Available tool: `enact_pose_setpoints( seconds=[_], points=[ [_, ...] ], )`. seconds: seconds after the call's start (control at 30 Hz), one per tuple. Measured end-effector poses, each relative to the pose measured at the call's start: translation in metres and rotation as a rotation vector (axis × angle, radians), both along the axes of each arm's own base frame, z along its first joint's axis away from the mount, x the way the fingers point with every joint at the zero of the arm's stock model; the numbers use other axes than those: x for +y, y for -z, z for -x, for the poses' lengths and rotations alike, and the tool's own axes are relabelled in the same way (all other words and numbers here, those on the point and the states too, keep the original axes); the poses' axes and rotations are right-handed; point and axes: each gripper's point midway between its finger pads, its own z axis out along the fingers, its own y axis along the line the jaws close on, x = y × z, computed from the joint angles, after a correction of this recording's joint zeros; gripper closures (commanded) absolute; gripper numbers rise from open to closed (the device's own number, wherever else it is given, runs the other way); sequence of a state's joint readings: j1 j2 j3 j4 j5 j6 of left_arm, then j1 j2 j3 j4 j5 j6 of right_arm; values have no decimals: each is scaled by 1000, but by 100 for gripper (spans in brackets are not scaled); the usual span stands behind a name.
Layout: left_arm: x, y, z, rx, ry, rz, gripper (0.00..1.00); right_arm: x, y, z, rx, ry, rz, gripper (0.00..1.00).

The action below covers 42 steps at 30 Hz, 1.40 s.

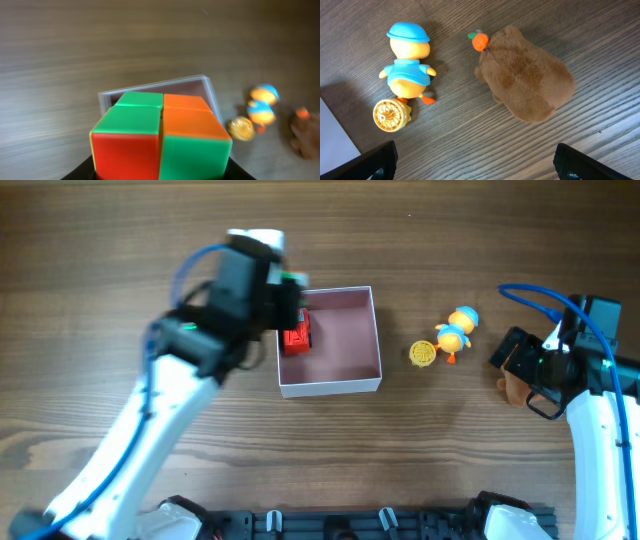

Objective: Pack container
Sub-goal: 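Carry the Rubik's cube with the left gripper over the box, then place the cube beside the truck and withdraw the left gripper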

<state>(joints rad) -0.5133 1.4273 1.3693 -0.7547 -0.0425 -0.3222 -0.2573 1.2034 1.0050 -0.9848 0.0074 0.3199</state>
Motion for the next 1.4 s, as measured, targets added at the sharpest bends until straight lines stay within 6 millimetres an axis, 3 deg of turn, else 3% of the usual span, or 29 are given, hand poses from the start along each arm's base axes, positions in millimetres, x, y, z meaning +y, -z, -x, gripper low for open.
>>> enact_pose_setpoints(
  seconds=[0.07,0.13,0.27,0.37,0.63,0.87,0.93,0.97,1.0,1.13,1.23,1.4],
  points=[
    [-36,32,-5,48,48,-18,96,0,0,1,2,0,-1,0],
    [-53,71,-11,110,63,-55,96,1,0,0,1,-3,-8,0],
    [-63,144,-21,224,60,-132,96,2,0,0,0,-4,-11,0],
    [-60,171,-23,271,51,-162,96,3,0,0,0,-5,-14,0],
    [-34,184,-17,345,-12,-221,96,3,0,0,-1,-6,-14,0],
    [-29,185,-16,352,-40,-229,91,3,0,0,-1,-6,-14,0],
    [-31,184,-19,342,-41,-222,72,3,0,0,-1,-6,-14,0],
    [-32,183,-21,333,-43,-215,50,3,0,0,-1,-6,-14,0],
    [-33,182,-22,327,-44,-211,42,3,0,0,-1,-6,-14,0],
    [-36,180,-28,304,-51,-193,32,3,0,0,-1,-6,-14,0],
    [-37,179,-28,304,-54,-190,30,3,0,0,-1,-6,-14,0],
    [-37,179,-29,301,-56,-187,43,3,0,0,0,-8,-13,0]
  ],
)
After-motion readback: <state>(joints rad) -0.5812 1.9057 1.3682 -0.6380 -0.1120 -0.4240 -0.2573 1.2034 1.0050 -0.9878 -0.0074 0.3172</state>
